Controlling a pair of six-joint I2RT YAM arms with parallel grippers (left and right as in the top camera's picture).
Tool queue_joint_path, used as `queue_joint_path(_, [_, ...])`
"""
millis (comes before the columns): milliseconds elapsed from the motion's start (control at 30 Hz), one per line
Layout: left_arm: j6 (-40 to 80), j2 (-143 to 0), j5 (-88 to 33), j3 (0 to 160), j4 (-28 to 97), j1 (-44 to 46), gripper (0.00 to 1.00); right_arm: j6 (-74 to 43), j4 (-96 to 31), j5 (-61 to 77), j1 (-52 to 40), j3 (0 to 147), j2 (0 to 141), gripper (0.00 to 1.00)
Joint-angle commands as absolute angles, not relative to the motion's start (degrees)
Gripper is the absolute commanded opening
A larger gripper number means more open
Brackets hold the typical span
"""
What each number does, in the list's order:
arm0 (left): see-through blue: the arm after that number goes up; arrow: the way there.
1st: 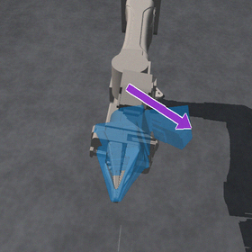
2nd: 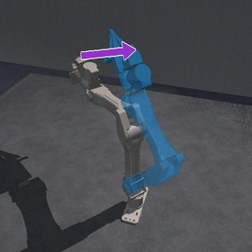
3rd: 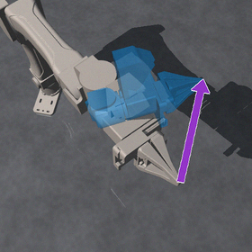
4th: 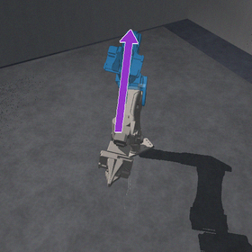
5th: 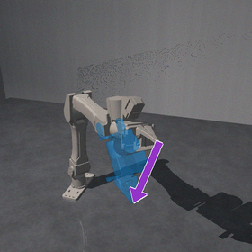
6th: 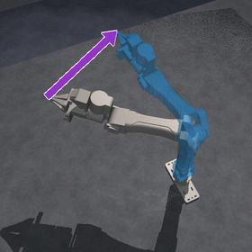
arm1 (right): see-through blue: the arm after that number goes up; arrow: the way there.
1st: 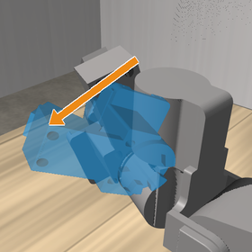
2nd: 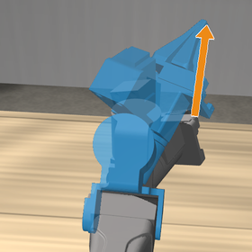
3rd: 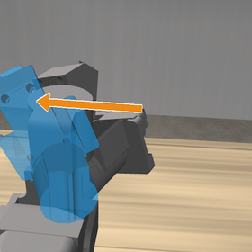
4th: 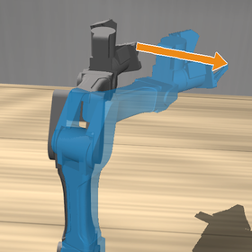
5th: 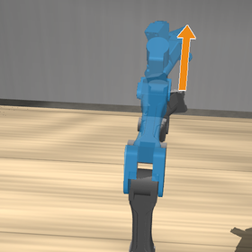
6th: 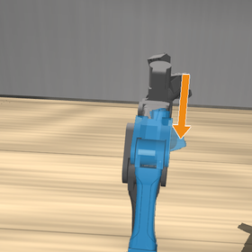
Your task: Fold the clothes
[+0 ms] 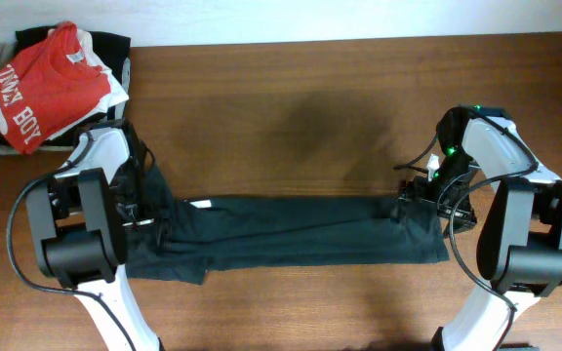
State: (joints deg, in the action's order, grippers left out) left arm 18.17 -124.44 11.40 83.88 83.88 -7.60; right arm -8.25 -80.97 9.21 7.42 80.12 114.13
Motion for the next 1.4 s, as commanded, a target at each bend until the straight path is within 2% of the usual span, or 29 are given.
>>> queue_joint_path(0, [18.63,-123.28,11.49,87.55,85.23,-7.79,0.99,-8.64,-81.65,8.32,7.16,82.21,113.16,1.00])
queue_joint_path(67, [18.63,-121.58,11.16,93.27,87.53,-7.77,0.97,-8.67,-84.03,8.34,7.14,87.59,113.16,1.00])
queue_joint_path(133, [16.47,-118.39,6.61,98.63,87.99,-7.31,0.90,-8.64,-85.54,8.43,7.09,91.50,113.16,1.00])
queue_joint_path(200, [12.27,-116.33,-0.84,99.57,86.80,-5.87,0.71,-8.38,-85.30,8.56,6.46,90.74,113.19,0.99])
queue_joint_path(233, [11.40,-116.33,-2.00,98.94,86.28,-4.16,0.44,-7.49,-85.08,8.88,5.26,89.21,113.19,0.82])
queue_joint_path(267, [11.42,-116.33,-2.02,97.69,84.95,-3.01,0.30,-7.33,-84.51,9.02,4.14,87.96,113.19,0.58])
queue_joint_path(300, [11.44,-116.38,-2.22,95.79,83.24,-1.37,0.21,-7.35,-83.18,9.04,1.87,85.91,113.19,0.21])
queue_joint_path(333, [11.46,-116.44,-2.22,93.27,81.25,0.27,0.20,-7.38,-82.43,8.99,-0.27,84.20,113.19,0.04])
queue_joint_path(367, [11.46,-116.44,-2.26,90.61,79.57,1.54,0.15,-7.42,-82.04,9.04,-2.15,83.05,113.19,0.04])
queue_joint_path(500, [11.46,-116.46,-3.75,82.02,73.73,2.35,0.08,-7.64,-80.05,9.10,-6.17,81.23,113.19,0.04])
queue_joint_path(633, [11.49,-116.51,-4.16,76.53,67.66,0.99,0.07,-7.73,-72.25,9.82,-6.68,76.12,113.23,0.04])
queue_joint_path(733, [12.21,-116.55,-3.62,75.35,64.69,-1.80,0.07,-14.48,-63.68,3.44,-6.39,71.68,113.30,0.04])
queue_joint_path(800, [12.36,-116.55,-2.02,75.35,64.66,-6.61,0.07,-17.02,-63.00,-3.55,-3.05,70.94,113.34,0.04])
queue_joint_path(1033, [17.15,-116.55,2.81,75.37,63.20,-15.25,0.07,-17.02,-61.14,-3.53,8.47,70.94,113.34,0.04])
queue_joint_path(1133, [17.32,-116.55,2.79,75.81,61.67,-17.34,0.07,-17.10,-59.59,-3.25,9.13,71.81,113.34,0.07])
queue_joint_path(1267, [17.30,-115.81,2.87,86.50,70.72,-19.18,0.04,-18.52,-69.30,-3.36,9.15,83.57,113.12,0.09])
queue_joint_path(1300, [17.30,-115.28,2.87,89.32,72.55,-19.18,0.04,-18.52,-72.38,-3.70,9.30,87.57,113.10,0.13])
queue_joint_path(1333, [17.30,-114.67,2.90,91.77,73.76,-19.20,0.04,-18.50,-73.80,-3.73,9.58,90.00,113.10,0.22])
queue_joint_path(1367, [17.26,-113.99,2.87,94.04,74.41,-19.18,0.13,-18.50,-74.76,-3.66,10.39,92.29,113.10,0.64])
